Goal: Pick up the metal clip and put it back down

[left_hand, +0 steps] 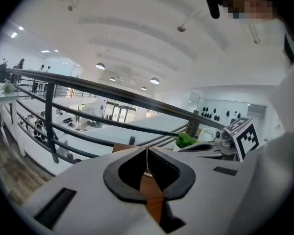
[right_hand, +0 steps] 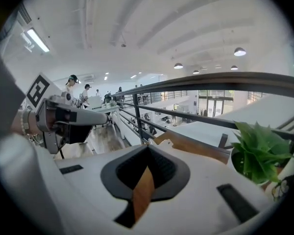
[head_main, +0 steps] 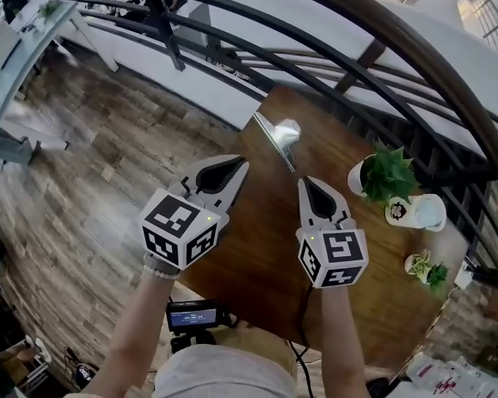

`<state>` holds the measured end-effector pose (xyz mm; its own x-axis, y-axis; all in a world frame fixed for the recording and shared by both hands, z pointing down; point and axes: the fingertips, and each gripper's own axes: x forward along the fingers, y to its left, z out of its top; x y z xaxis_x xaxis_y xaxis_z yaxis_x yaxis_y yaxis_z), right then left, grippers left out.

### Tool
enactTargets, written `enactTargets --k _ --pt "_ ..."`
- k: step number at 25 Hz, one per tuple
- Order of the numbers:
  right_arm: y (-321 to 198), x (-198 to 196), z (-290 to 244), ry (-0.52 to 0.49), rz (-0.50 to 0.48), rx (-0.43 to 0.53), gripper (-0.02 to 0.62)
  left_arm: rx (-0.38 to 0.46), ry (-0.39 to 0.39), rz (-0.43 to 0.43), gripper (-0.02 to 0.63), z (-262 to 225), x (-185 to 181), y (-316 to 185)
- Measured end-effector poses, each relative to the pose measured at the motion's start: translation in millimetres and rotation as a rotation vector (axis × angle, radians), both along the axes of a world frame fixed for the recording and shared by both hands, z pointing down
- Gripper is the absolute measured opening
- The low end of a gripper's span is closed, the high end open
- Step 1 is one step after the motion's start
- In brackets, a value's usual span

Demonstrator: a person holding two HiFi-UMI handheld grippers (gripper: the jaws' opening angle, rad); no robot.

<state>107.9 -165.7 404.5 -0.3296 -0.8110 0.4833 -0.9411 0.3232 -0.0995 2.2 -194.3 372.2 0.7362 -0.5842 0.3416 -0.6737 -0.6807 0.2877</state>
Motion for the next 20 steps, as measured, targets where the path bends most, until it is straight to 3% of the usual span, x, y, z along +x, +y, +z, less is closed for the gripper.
enactTargets --k 20 --pt "120.4 -22.6 -101.5 0.037 0.077 0.206 0.005 0.205 -0.021 0.042 0.014 -89.5 -52.6 117.2"
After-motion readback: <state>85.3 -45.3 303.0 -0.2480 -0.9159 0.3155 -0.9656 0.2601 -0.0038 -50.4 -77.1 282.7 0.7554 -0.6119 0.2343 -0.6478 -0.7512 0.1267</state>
